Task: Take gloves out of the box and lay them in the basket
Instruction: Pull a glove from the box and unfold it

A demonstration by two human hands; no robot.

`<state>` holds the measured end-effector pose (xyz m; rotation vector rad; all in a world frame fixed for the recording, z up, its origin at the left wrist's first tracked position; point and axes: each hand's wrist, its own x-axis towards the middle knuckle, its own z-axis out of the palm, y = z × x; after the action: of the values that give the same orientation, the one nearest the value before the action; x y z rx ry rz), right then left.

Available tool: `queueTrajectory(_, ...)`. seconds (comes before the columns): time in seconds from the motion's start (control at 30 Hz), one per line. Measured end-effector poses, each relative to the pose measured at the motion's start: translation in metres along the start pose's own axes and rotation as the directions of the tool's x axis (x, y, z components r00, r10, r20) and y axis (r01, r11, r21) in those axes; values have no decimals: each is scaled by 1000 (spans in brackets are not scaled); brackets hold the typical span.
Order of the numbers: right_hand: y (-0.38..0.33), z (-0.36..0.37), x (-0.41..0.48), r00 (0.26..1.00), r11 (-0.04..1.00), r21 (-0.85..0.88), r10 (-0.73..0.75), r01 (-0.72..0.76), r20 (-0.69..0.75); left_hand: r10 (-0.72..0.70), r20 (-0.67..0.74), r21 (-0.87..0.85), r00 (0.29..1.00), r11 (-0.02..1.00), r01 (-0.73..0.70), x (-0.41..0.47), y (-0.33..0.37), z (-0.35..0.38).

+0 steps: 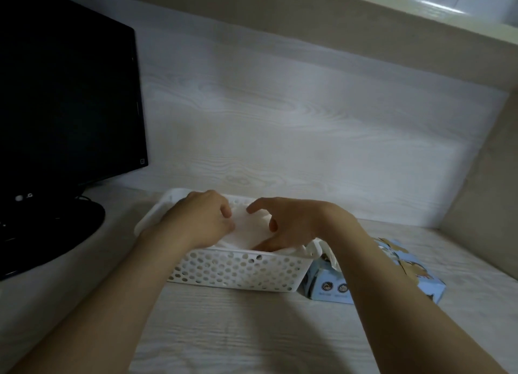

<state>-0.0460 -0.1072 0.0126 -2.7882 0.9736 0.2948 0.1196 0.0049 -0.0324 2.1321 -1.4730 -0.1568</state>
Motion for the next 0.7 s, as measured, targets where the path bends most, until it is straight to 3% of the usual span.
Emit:
queueTrajectory(0.17, -2, 17, 19, 1000, 999, 33, 0, -1, 15, -93, 237, 150, 967, 987, 58, -1, 4, -6)
queueTrajectory(0.3, 0, 25, 25, 1000, 1000, -19, -10, 10, 16, -117, 216, 151, 969, 985, 85, 2, 0, -3)
queueTrajectory(0.37, -1, 24, 25, 999, 998, -55, -20, 21, 28, -84, 124, 160, 989, 985, 64, 3, -2, 0)
queueTrajectory(0.43, -5, 20, 23, 999, 994, -100, -41, 43, 19, 8, -53, 211, 999, 977, 3, 3, -2, 3)
queueTrajectory(0.53, -3, 17, 16, 997, 997, -72, -40, 36, -59, 151, -295, 214, 943, 973, -89, -3, 11, 5)
queueTrajectory(0.63, 0, 21, 5, 964, 993, 97, -37, 64, -263, 277, -384, 159, 881, 960, -232, -12, 31, 9)
queueTrajectory(0.7, 6, 28, 1, 860, 972, 146, -87, 184, -502, 376, -424, 147, 824, 926, -347, -18, 41, 17)
